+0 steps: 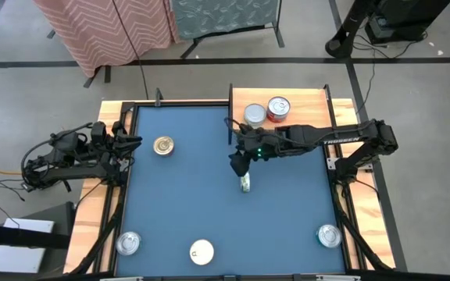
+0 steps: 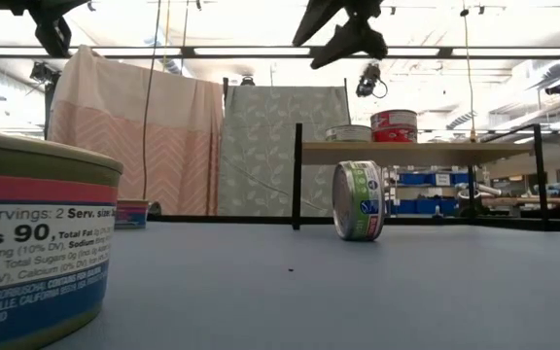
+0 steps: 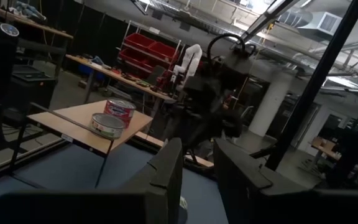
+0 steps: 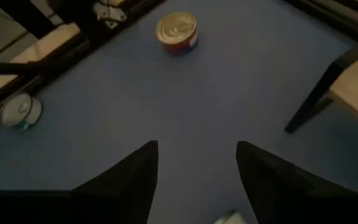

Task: Stack canned seafood by type on shelf
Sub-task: Stack the green tuna can on top of the white tuna can on the shelf

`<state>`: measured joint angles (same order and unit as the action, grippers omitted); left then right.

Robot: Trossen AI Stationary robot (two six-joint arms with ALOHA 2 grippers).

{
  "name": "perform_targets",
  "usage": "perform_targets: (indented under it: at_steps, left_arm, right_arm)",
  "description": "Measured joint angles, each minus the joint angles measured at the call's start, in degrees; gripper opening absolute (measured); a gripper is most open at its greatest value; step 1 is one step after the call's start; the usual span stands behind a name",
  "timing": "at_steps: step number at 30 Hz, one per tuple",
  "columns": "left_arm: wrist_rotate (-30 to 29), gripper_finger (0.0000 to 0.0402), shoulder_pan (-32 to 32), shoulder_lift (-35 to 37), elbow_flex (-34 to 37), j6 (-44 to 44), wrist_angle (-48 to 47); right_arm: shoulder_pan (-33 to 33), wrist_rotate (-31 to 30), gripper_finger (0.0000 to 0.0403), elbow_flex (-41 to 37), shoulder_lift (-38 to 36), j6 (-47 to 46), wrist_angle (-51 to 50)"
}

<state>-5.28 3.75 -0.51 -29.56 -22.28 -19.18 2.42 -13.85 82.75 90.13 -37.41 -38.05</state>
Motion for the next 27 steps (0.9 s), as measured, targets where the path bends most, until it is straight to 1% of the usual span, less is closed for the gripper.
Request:
perform_targets:
  at_steps: [3,8,12,20,23,27]
  left_arm:
    - [0.02,0.0095,-0.01,0.0,0.0,1.0,0.0]
    - [0.47,0.0095,-0.01,0.0,0.0,1.26,0.0]
    - [1.55,0.0095,0.0,0.01,0.0,1.76,0.02]
    - [2.5,0.0095,-0.02,0.02,0.0,2.57,0.02]
    - [3.0,0.0095,-0.02,0.02,0.0,2.38,0.04]
    - [4.44,0.0095,-0.02,0.02,0.0,2.09,0.07]
  right_arm:
    - [2.0,0.0,0.0246,0.62,0.02,-2.88,-1.04]
    - [5.56,-0.11,0.0285,0.59,0.91,-8.74,-3.6]
    - [8.19,-3.47,0.0308,0.5,2.89,-14.14,-5.41]
    - [11.19,-5.56,0.0312,0.47,10.23,-22.31,-6.35]
    - [11.62,-5.29,0.0312,0.43,13.06,-25.32,-6.62]
    - [11.88,-4.28,0.0313,0.41,14.36,-27.91,-7.01]
